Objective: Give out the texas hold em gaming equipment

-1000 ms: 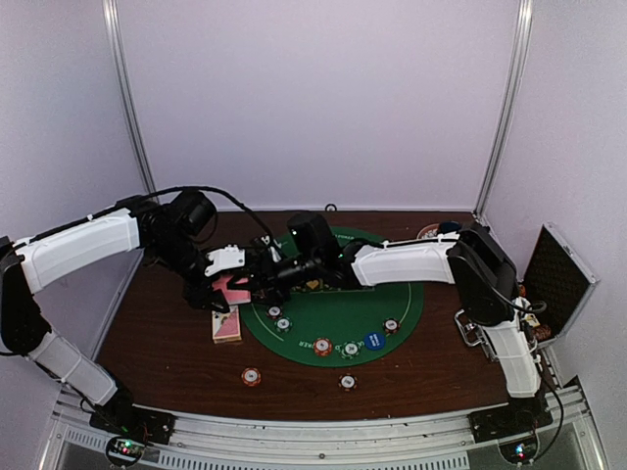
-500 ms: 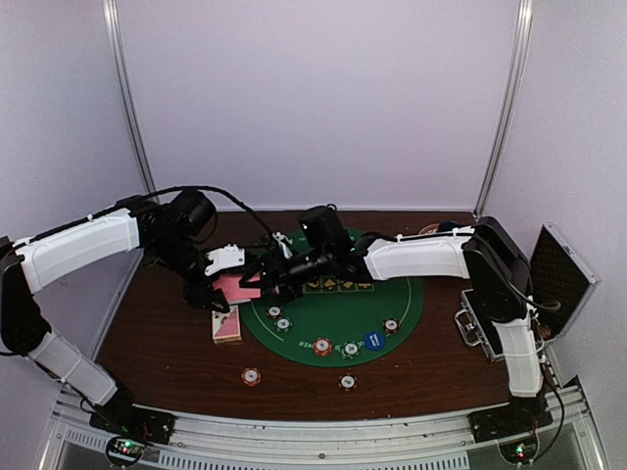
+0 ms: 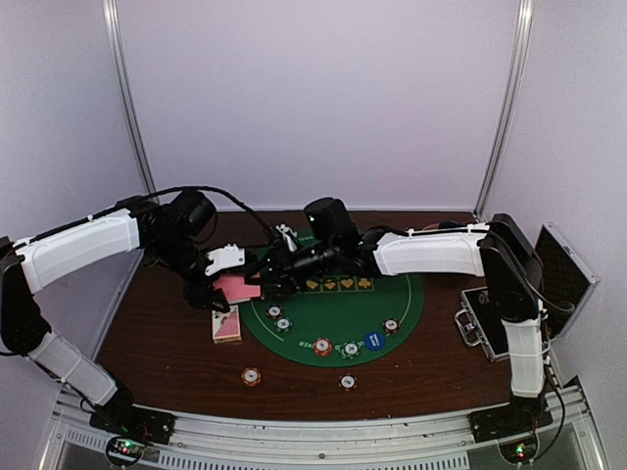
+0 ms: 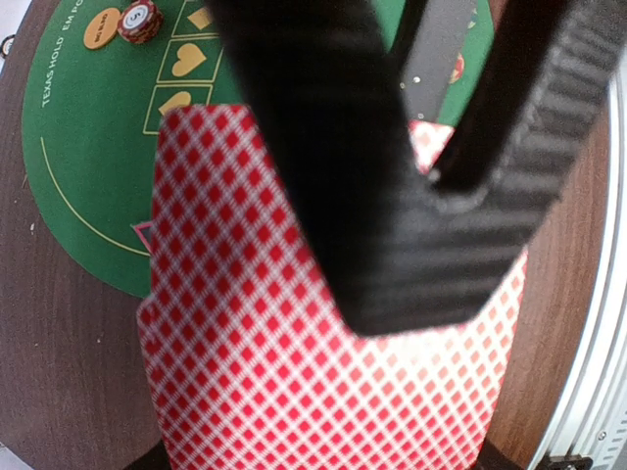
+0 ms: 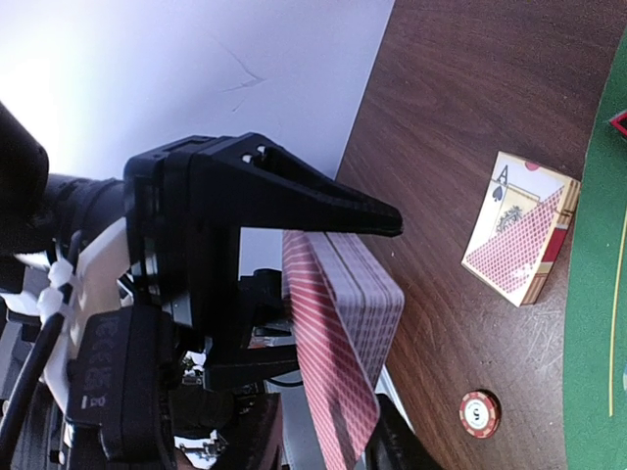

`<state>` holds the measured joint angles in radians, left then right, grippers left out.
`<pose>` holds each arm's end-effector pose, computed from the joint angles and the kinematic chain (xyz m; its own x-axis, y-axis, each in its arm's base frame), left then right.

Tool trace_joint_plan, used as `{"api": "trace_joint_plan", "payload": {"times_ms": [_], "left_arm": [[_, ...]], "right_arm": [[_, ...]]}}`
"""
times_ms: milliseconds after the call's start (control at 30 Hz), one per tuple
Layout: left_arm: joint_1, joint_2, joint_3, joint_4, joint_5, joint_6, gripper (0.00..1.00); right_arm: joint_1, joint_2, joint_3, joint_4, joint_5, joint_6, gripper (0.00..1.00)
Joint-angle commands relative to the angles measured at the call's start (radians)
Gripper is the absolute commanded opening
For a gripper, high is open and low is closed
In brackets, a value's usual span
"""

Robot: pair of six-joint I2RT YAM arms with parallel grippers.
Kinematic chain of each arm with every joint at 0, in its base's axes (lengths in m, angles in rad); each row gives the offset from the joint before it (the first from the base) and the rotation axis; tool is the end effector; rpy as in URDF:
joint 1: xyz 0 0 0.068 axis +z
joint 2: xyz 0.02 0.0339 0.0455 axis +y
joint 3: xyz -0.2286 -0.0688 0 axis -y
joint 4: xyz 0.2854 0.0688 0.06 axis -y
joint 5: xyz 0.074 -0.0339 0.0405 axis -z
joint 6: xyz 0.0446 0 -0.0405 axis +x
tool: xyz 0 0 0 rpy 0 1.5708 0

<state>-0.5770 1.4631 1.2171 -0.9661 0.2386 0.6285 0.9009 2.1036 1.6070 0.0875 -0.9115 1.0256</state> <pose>0.2692 -0.1878 0.2196 -0.2823 0.8654 -0.4141 0.9464 0.3218 0.0274 0.2882 0.4206 0.1869 -0.9236 -0.3226 -0.2070 -0.2713 0.1691 0.9475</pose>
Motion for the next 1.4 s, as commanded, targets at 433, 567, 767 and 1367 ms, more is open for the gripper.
{"api": "trace_joint_plan", "payload": {"times_ms": [433,567,767,1367], "left_arm": [[0.023,-0.030,-0.014,0.033,-0.015,-0.008,0.17],[0.030,-0.034,-0.017,0.032,-0.018,-0.009,0.15],[0.069,-0.056,-0.036,0.015,-0.021,-0.006,0.13],[0.103,-0.106,-0.056,-0.034,0.024,-0.014,0.08]], "right_arm": [[-0.042,-0.087,-0.057,-0.020,-0.018,-0.015,0.00],[-0.056,-0.087,-0.066,0.030,-0.035,0.022,0.00],[-0.113,-0.079,-0.054,-0.009,-0.043,0.001,0.00],[-0.187,0.446,0.703,-0.543,0.063,-0.271,0.00]]}}
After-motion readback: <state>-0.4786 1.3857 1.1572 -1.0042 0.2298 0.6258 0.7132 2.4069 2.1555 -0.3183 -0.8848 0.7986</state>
